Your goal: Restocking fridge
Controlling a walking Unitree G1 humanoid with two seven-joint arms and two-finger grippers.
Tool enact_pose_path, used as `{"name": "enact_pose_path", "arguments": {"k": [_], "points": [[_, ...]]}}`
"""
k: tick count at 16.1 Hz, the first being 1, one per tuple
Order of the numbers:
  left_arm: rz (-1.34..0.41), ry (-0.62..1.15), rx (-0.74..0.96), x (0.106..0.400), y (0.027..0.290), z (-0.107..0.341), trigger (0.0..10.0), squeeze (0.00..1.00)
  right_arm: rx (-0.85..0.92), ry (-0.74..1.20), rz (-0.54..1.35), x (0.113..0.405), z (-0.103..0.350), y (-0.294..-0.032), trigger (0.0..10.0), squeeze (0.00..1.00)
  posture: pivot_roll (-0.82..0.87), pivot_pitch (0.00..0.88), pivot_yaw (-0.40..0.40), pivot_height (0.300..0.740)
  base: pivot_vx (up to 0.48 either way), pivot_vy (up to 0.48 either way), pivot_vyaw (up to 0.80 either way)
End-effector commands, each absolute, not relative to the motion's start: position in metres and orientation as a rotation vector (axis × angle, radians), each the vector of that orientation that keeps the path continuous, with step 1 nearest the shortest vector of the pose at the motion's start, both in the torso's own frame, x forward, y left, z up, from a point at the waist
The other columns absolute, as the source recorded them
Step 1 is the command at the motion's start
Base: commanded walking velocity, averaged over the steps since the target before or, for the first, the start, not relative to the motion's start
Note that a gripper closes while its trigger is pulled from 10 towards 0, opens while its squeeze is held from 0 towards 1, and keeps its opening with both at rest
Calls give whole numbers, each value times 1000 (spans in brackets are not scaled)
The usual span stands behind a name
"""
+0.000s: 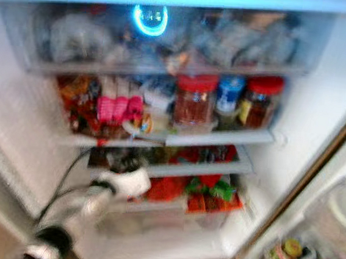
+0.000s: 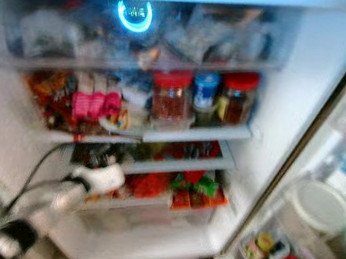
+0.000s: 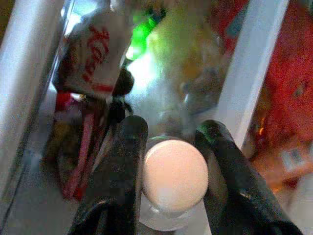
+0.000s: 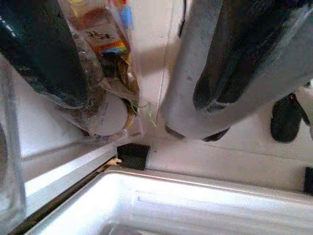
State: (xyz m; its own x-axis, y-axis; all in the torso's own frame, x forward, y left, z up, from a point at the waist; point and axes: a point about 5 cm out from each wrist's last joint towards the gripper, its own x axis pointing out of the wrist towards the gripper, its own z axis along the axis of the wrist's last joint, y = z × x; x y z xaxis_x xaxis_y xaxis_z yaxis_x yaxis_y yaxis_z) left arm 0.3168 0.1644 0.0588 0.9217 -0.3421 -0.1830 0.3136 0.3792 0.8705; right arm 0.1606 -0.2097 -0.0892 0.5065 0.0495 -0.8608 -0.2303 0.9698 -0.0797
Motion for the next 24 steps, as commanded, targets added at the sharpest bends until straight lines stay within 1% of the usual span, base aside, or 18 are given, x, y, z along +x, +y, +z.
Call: {"name": "enact_pose_path", "arguments": {"k": [1, 5, 9, 10, 12, 14, 19, 21, 23, 24], "points": [[-470, -29, 1106, 316, 158, 56, 10000, 0, -201, 1065, 169, 153, -92, -213, 10000, 0, -52, 0, 24, 641, 0, 0, 0], [-488, -17, 1120, 314, 166, 49, 10000, 0, -204, 1064, 172, 155, -92, -212, 10000, 0, -48, 0, 23, 641, 0, 0, 0], [-492, -19, 1119, 314, 166, 48, 10000, 0, -205, 1064, 172, 155, -92, -212, 10000, 0, -48, 0, 23, 641, 0, 0, 0], [-481, 13, 1170, 313, 176, 43, 10000, 0, -205, 1064, 173, 155, -92, -212, 10000, 0, -62, 10, 27, 641, 0, 0, 0], [-436, 1, 1287, 325, 174, 50, 10000, 0, -203, 1072, 166, 153, -92, -214, 10000, 0, -74, 28, 25, 641, 0, 0, 0], [-420, -8, 1343, 332, 173, 55, 10000, 0, -200, 1074, 161, 151, -93, -214, 10000, 0, -85, 36, 28, 641, 0, 0, 0], [-370, -29, 1325, 339, 168, 61, 10000, 0, -197, 1083, 152, 147, -94, -216, 10000, 0, -99, 70, 32, 641, 0, 0, 0], [-332, -53, 1316, 346, 163, 69, 10000, 0, -197, 1090, 153, 144, -95, -217, 10000, 0, -103, 83, 30, 641, 0, 0, 0], [-331, -57, 1317, 349, 161, 72, 10000, 0, -196, 1092, 152, 143, -95, -218, 10000, 0, -107, 84, 32, 641, 0, 0, 0], [-303, -61, 1300, 353, 162, 79, 10000, 659, -195, 1093, 149, 141, -95, -218, 10000, 0, -111, 91, 32, 641, 0, 0, 0]]}}
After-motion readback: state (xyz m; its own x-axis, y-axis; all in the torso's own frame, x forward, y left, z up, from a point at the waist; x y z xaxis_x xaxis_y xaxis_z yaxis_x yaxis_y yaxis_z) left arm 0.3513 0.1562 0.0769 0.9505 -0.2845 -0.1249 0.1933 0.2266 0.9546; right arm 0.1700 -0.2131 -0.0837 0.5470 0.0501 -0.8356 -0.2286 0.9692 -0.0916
